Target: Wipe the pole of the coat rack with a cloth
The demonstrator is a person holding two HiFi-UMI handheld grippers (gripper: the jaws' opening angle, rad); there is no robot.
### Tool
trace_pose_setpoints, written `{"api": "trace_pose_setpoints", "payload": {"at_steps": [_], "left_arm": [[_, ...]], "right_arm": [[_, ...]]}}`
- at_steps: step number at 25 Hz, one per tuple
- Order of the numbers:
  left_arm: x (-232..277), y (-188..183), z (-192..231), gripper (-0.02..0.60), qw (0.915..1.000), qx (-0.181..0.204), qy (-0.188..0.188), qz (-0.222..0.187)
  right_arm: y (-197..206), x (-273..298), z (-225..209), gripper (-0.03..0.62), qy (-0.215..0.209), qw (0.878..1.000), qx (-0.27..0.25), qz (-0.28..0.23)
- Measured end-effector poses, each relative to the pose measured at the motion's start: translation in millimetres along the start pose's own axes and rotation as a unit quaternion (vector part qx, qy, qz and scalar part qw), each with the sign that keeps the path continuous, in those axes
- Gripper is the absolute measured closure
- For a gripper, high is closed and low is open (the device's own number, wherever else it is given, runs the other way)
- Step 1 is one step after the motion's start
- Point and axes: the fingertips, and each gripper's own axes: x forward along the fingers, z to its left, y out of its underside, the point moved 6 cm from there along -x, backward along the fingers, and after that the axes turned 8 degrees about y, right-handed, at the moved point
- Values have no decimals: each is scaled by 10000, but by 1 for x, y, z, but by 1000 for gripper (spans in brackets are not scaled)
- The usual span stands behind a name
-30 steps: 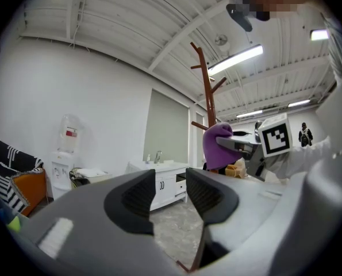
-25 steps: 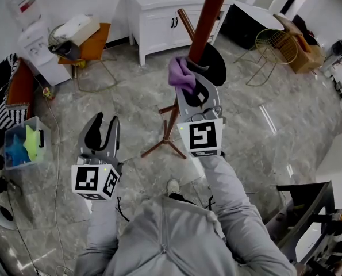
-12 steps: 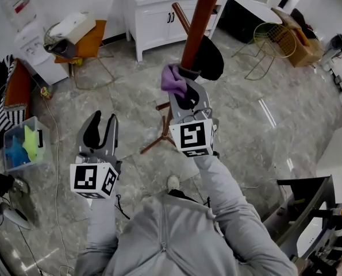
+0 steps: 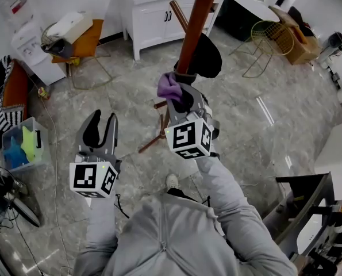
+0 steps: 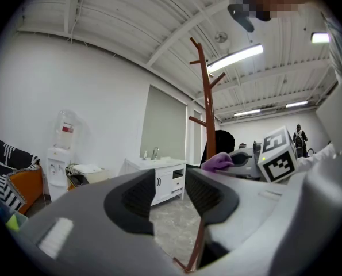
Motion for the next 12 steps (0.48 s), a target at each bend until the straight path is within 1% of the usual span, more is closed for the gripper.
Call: {"api": "trace_pose_setpoints", "payload": {"at_steps": [12], "left_arm": [[6,0,-14,410,9998,29,216,-20]], "right_arm": [[34,-12,19,514,-134,9989,153,432]]}}
